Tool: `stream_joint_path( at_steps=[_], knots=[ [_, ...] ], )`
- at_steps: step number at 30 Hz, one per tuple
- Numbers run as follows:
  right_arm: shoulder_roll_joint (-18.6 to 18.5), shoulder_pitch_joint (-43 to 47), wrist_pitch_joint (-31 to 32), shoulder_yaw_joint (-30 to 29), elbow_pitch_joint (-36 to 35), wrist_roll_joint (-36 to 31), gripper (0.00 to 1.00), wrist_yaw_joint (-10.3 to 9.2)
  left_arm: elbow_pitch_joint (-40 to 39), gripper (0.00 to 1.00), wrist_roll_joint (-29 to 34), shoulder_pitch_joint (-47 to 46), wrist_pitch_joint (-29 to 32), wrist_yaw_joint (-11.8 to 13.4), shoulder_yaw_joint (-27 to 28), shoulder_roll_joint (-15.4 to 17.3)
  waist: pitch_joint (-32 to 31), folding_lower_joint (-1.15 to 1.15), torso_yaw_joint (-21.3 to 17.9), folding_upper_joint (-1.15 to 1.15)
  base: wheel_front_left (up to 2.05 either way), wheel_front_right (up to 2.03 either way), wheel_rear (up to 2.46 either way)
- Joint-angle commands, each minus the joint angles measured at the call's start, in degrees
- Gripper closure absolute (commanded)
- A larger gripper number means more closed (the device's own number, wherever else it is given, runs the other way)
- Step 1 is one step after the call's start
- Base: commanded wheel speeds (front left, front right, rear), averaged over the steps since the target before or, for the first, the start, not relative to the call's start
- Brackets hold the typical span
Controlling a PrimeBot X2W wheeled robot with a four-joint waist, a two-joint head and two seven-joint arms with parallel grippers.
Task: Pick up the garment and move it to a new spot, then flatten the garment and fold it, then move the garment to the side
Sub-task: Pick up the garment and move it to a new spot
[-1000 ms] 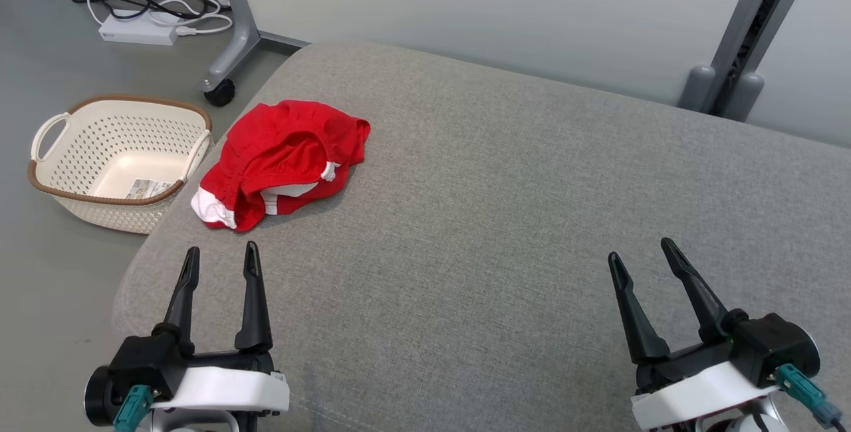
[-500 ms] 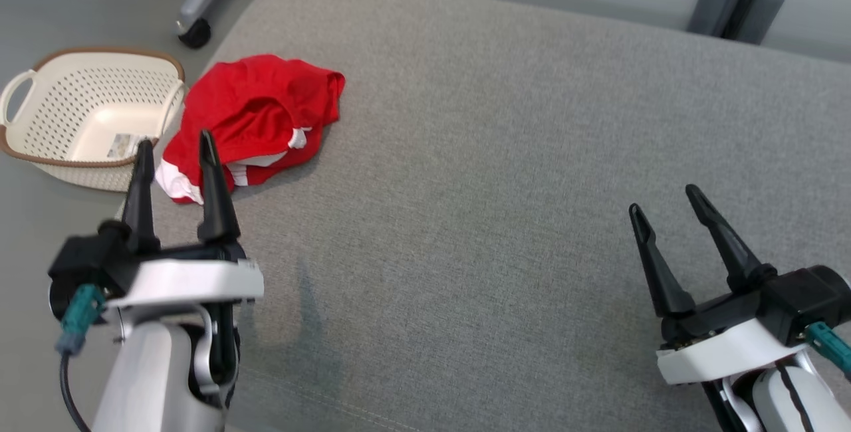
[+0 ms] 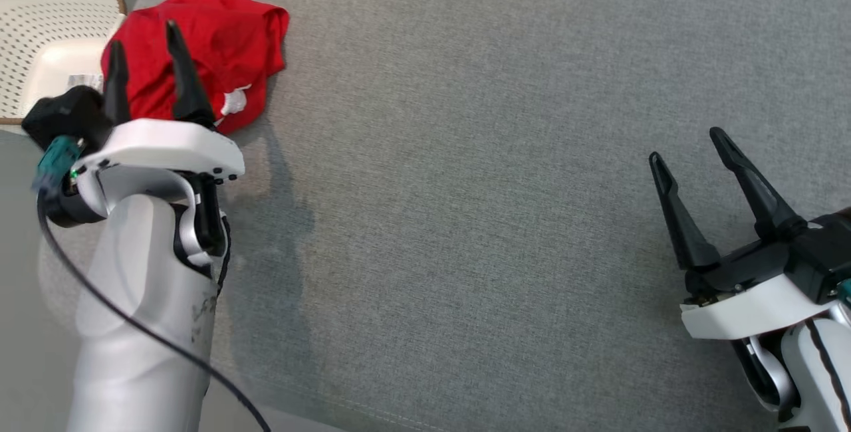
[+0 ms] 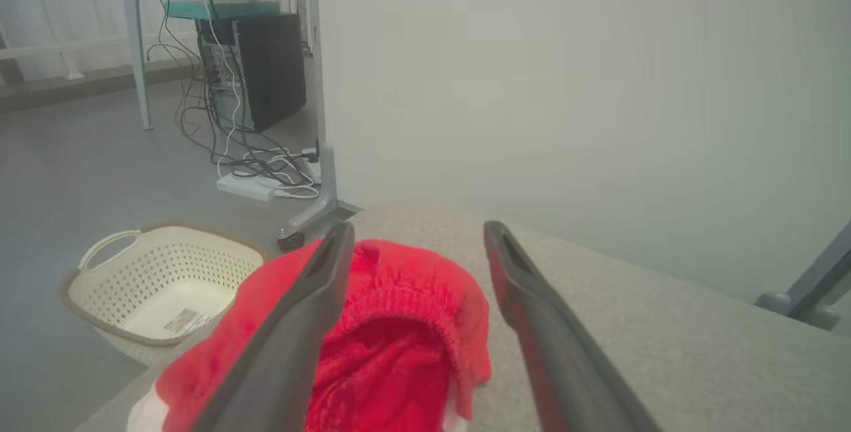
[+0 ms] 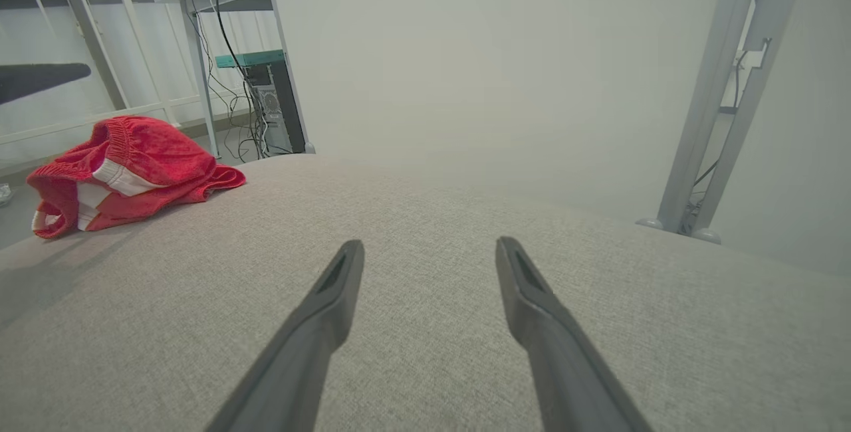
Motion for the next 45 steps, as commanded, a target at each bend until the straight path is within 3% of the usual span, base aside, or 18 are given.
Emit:
stream_joint_path(
  at_steps=[1, 10, 15, 25, 27, 33, 38, 45],
  knots=[
    [-0.5, -0.6, -0.3, -0.4, -0.4, 0.4, 0.0, 0.03, 2.4, 0.0, -0.5, -2.5, 1.1, 0.4, 0.0, 0.3, 0.8, 0.0, -0.7, 0.0, 0.0, 0.0, 0.0],
    [-0.4, -1.2, -0.3, -0.9, -1.1, 0.2, 0.0, 0.03, 18.5, 0.0, 1.2, -13.9, 13.8, 2.9, -2.5, 3.2, 3.0, 0.0, -1.9, 0.0, 0.0, 0.0, 0.0],
    [-0.5, -1.8, -0.3, -0.9, -1.2, 0.1, 0.0, 0.03, 22.9, 0.0, 1.8, -16.9, 20.2, 3.4, -4.1, 4.5, 4.1, 0.0, -2.3, 0.0, 0.0, 0.0, 0.0],
    [0.8, -3.2, -0.3, -0.6, -1.5, 0.0, 0.0, 0.03, 27.4, 0.0, 1.7, -16.3, 24.6, 2.1, -5.6, 6.0, 5.3, 0.0, -3.9, 0.0, 0.0, 0.0, 0.0],
    [0.9, -3.1, -0.3, -0.7, -1.4, 0.0, 0.0, 0.03, 27.6, 1.0, 2.0, -16.1, 23.6, 2.1, -5.9, 6.4, 5.3, 0.0, -4.1, 0.0, 0.0, 0.0, 0.0],
    [1.5, -2.8, -0.3, -0.8, -1.2, 0.4, 0.0, 0.03, 27.2, 1.0, 0.8, -15.2, 18.1, 2.3, -4.5, 7.1, 4.4, 0.0, -4.8, 0.0, 0.0, 0.0, 0.0],
    [2.4, -2.3, -0.3, -1.0, -1.2, 0.9, 0.0, 0.03, 25.6, 1.0, -0.7, -13.6, 10.5, 1.0, -2.8, 7.2, 2.7, 0.0, -5.4, 0.0, 0.0, 0.0, 0.0],
    [3.8, -0.8, -0.3, -1.5, -0.8, 1.3, 0.0, 0.03, 23.4, 1.0, -3.8, -10.3, 2.7, -2.8, -0.6, 6.5, -0.6, 0.0, -6.6, 0.0, 0.0, 0.0, 0.0]
  ],
)
